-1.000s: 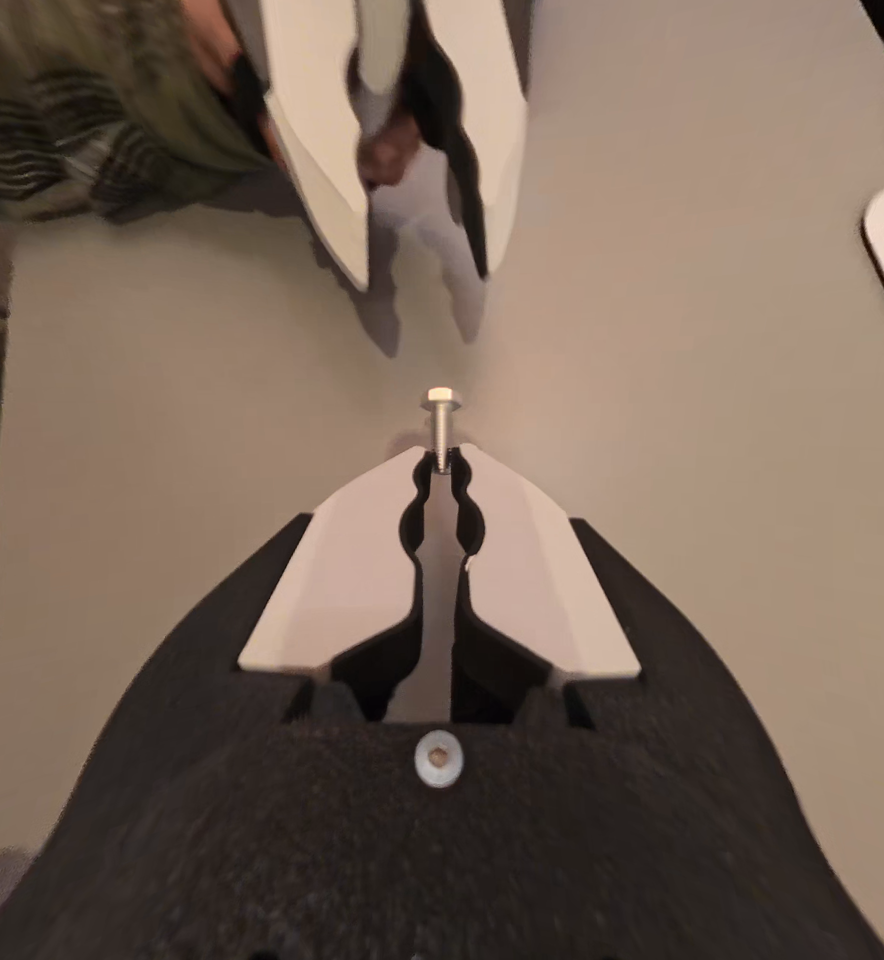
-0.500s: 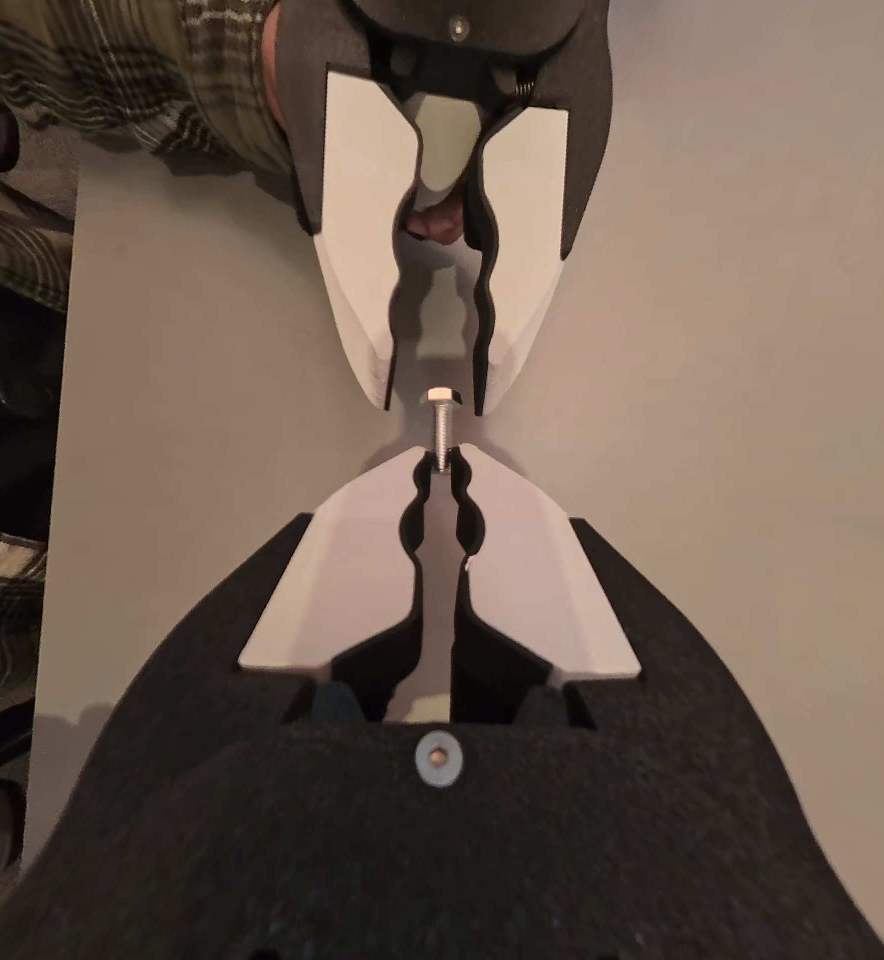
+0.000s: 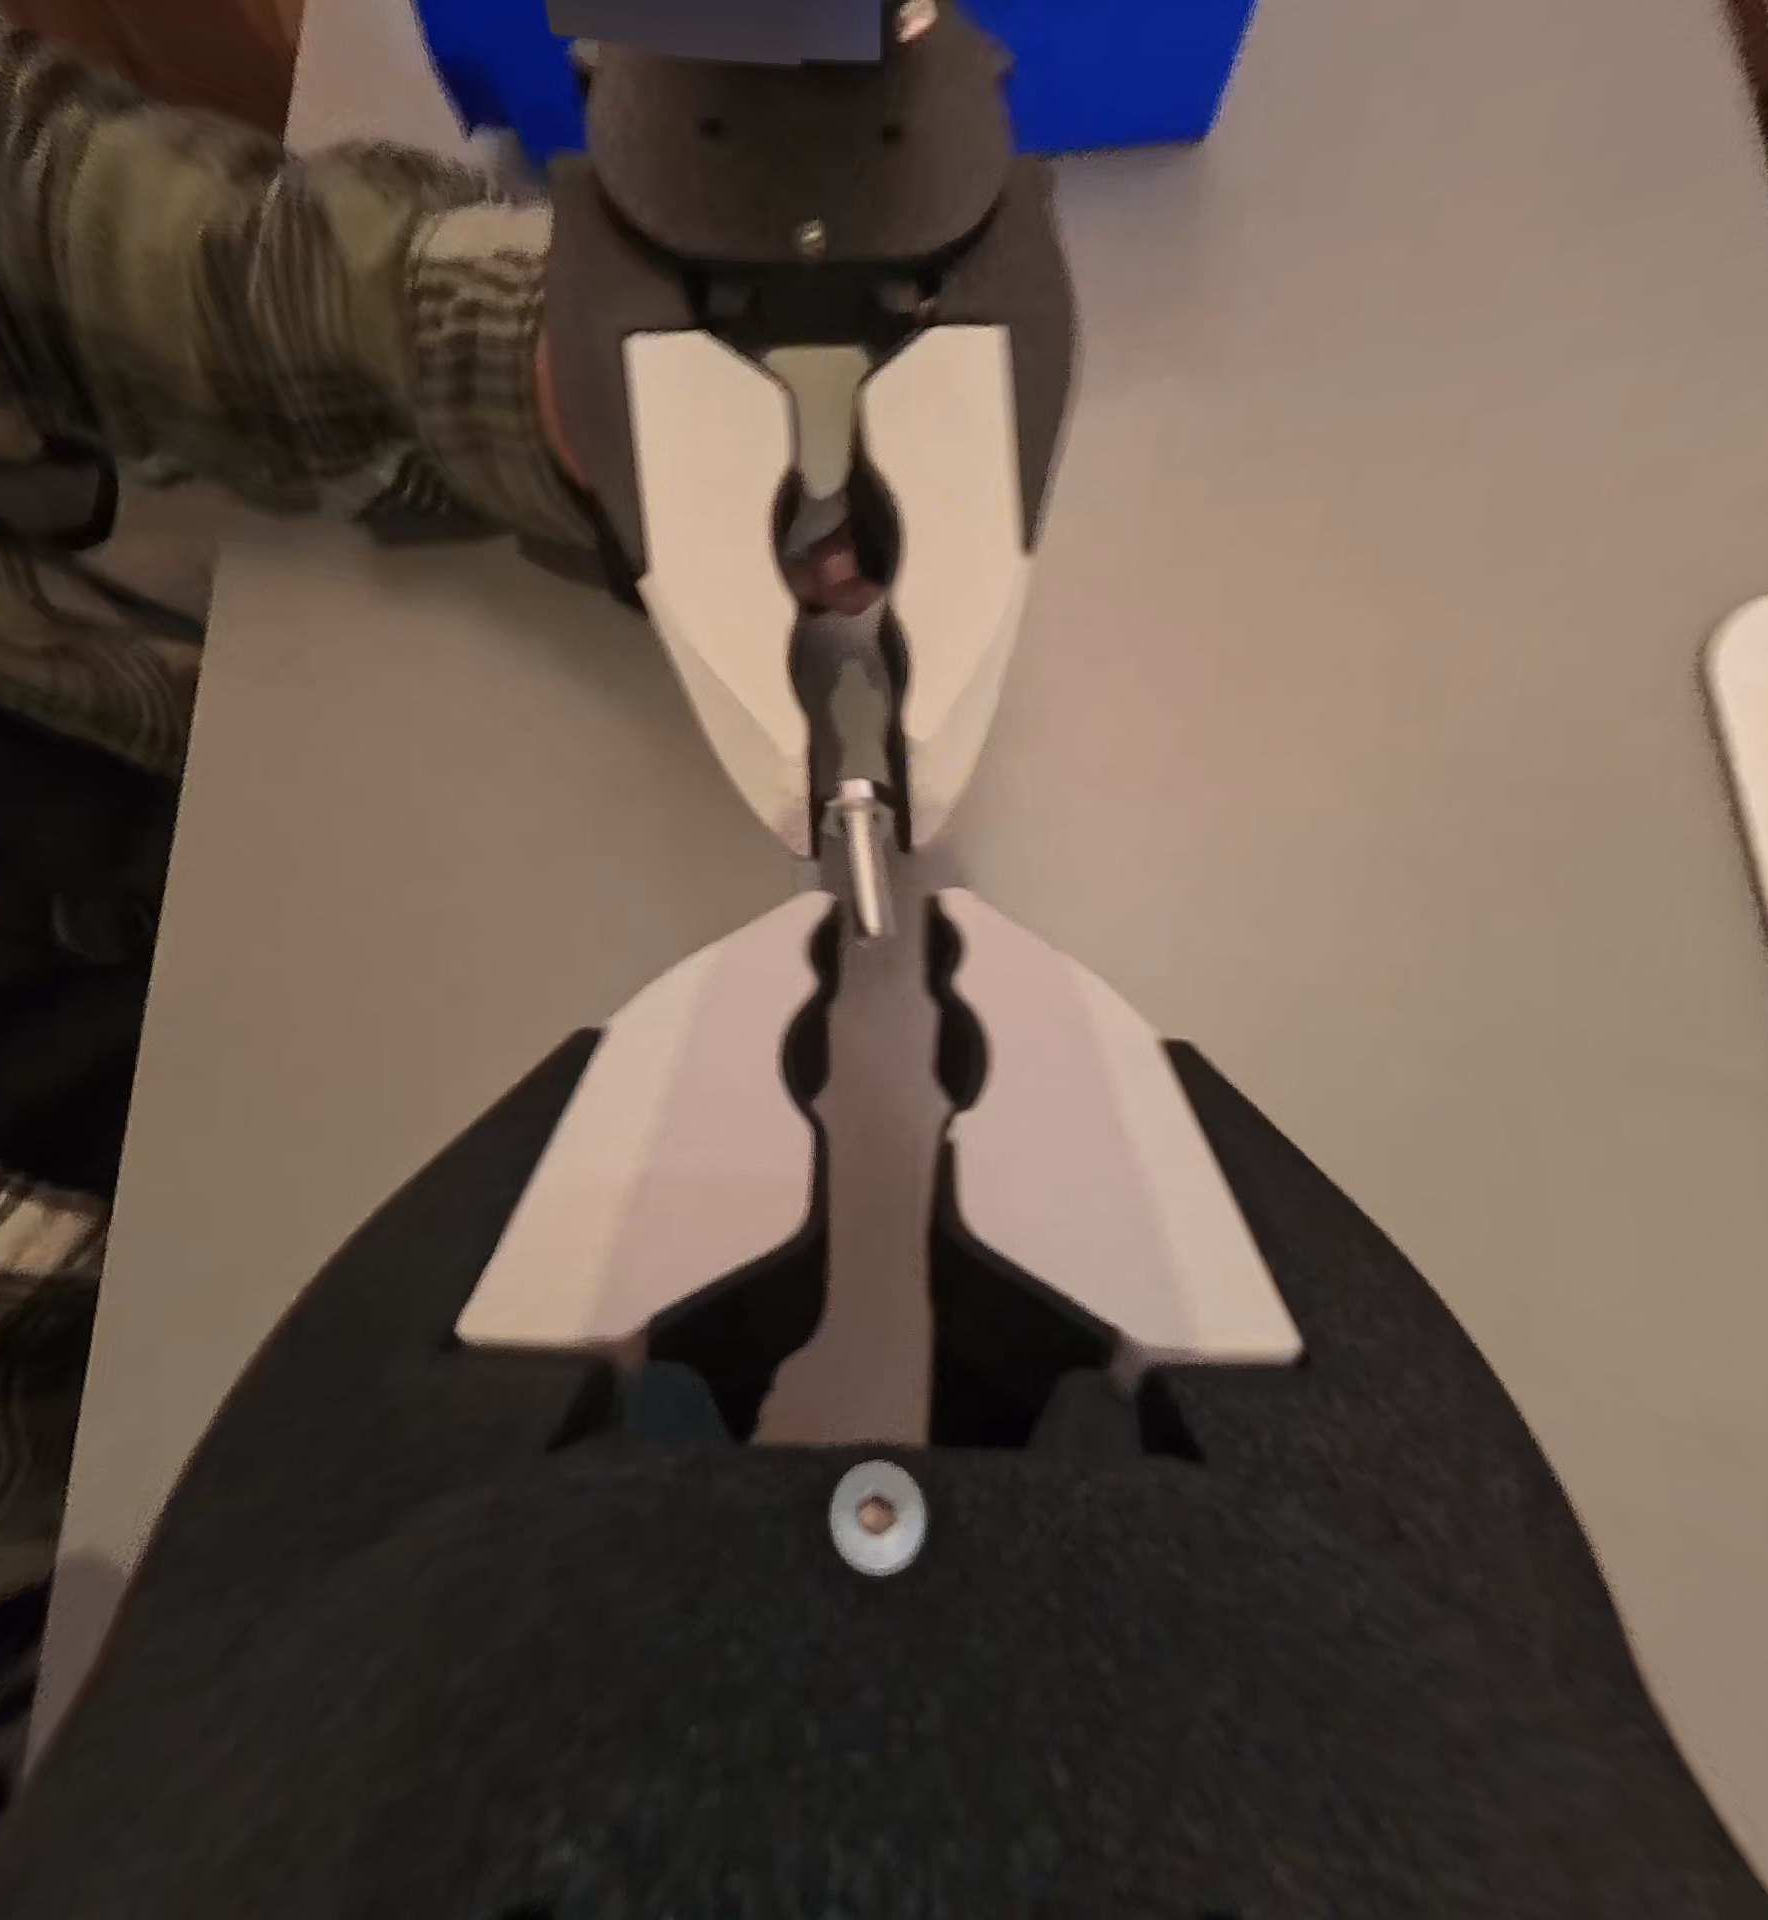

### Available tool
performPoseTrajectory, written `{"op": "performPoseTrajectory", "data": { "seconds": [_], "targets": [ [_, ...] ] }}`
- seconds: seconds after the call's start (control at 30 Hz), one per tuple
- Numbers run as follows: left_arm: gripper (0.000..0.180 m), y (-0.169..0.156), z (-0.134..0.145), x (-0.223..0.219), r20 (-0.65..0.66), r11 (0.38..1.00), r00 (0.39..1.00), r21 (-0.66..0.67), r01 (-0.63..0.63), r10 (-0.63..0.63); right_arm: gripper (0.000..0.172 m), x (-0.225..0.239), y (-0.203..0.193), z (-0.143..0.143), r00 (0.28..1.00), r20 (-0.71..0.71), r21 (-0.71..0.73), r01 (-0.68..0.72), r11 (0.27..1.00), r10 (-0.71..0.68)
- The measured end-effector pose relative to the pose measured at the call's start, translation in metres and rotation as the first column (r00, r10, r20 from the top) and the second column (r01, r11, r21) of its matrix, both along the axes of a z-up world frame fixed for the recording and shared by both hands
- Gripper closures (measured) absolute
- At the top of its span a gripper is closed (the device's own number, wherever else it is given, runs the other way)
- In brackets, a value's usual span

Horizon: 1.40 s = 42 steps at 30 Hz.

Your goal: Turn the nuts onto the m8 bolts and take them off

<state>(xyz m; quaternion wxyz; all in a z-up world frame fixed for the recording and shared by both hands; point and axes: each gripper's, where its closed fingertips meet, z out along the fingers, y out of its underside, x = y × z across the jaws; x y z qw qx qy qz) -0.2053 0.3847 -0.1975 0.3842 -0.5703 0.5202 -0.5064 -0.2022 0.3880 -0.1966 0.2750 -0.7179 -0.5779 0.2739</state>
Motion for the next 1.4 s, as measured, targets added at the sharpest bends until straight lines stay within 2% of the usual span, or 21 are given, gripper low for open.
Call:
{"op": "performPoseTrajectory", "data": {
  "seconds": [0.03,0.1,0.2,0.27,0.37,0.47,0.53,0.57,0.7,0.83,0.9,0.97,1.1,1.17,1.23,1.4],
  "targets": [
    [0.166,0.002,0.004,-0.001,0.028,1.000,0.999,-0.008,-0.016,0.017,0.143,0.003,0.007,0.004,0.998,-0.040,0.010,0.052,0.999,-0.052],
    [0.166,0.006,0.013,-0.004,0.102,0.999,0.994,-0.036,-0.040,0.044,0.134,0.006,0.016,0.016,0.969,-0.197,-0.007,0.154,0.988,-0.152],
    [0.166,0.009,0.032,-0.009,0.228,0.995,0.971,-0.074,-0.062,0.077,0.134,0.006,0.019,0.038,0.820,-0.496,-0.152,0.242,0.958,-0.286],
    [0.166,0.009,0.044,-0.012,0.309,0.993,0.947,-0.103,-0.059,0.088,0.139,0.004,0.018,0.047,0.706,-0.623,-0.224,0.253,0.941,-0.338],
    [0.166,0.008,0.054,-0.013,0.383,0.989,0.918,-0.136,-0.059,0.107,0.140,-0.007,0.012,0.060,0.579,-0.733,-0.272,0.230,0.934,-0.356],
    [0.166,0.007,0.060,-0.015,0.426,0.987,0.897,-0.154,-0.055,0.117,0.143,-0.018,0.009,0.063,0.547,-0.760,-0.272,0.221,0.937,-0.350],
    [0.166,0.006,0.059,-0.015,0.421,0.987,0.900,-0.156,-0.049,0.111,0.153,-0.018,0.011,0.068,0.523,-0.781,-0.254,0.235,0.938,-0.342],
    [0.166,0.006,0.059,-0.014,0.420,0.987,0.900,-0.154,-0.053,0.114,0.162,-0.018,0.010,0.070,0.521,-0.787,-0.244,0.227,0.943,-0.329],
    [0.166,0.006,0.061,-0.016,0.436,0.983,0.893,-0.179,-0.037,0.112,0.164,-0.020,0.010,0.071,0.562,-0.769,-0.223,0.209,0.952,-0.304],
    [0.166,0.004,0.064,-0.015,0.445,0.982,0.889,-0.186,-0.024,0.106,0.155,-0.019,0.011,0.073,0.595,-0.751,-0.202,0.208,0.957,-0.288],
    [0.166,0.004,0.066,-0.016,0.457,0.981,0.883,-0.193,-0.022,0.110,0.145,-0.020,0.012,0.074,0.599,-0.746,-0.204,0.213,0.956,-0.292],
    [0.165,0.005,0.068,-0.018,0.465,0.980,0.878,-0.197,-0.024,0.115,0.147,-0.021,0.010,0.075,0.601,-0.747,-0.193,0.212,0.958,-0.284],
    [0.166,0.004,0.067,-0.017,0.461,0.980,0.880,-0.197,-0.026,0.116,0.164,-0.023,0.008,0.077,0.594,-0.759,-0.179,0.202,0.963,-0.266],
    [0.166,0.004,0.068,-0.018,0.472,0.978,0.875,-0.211,-0.007,0.108,0.164,-0.024,0.007,0.079,0.603,-0.755,-0.174,0.194,0.966,-0.257],
    [0.166,0.003,0.066,-0.017,0.456,0.978,0.885,-0.210,0.006,0.093,0.164,-0.025,0.006,0.079,0.632,-0.736,-0.156,0.187,0.970,-0.241],
    [0.162,0.003,0.056,-0.014,0.365,0.982,0.928,-0.188,-0.001,0.071,0.165,-0.025,0.006,0.073,0.778,-0.603,-0.076,0.165,0.983,-0.177]
  ]
}}
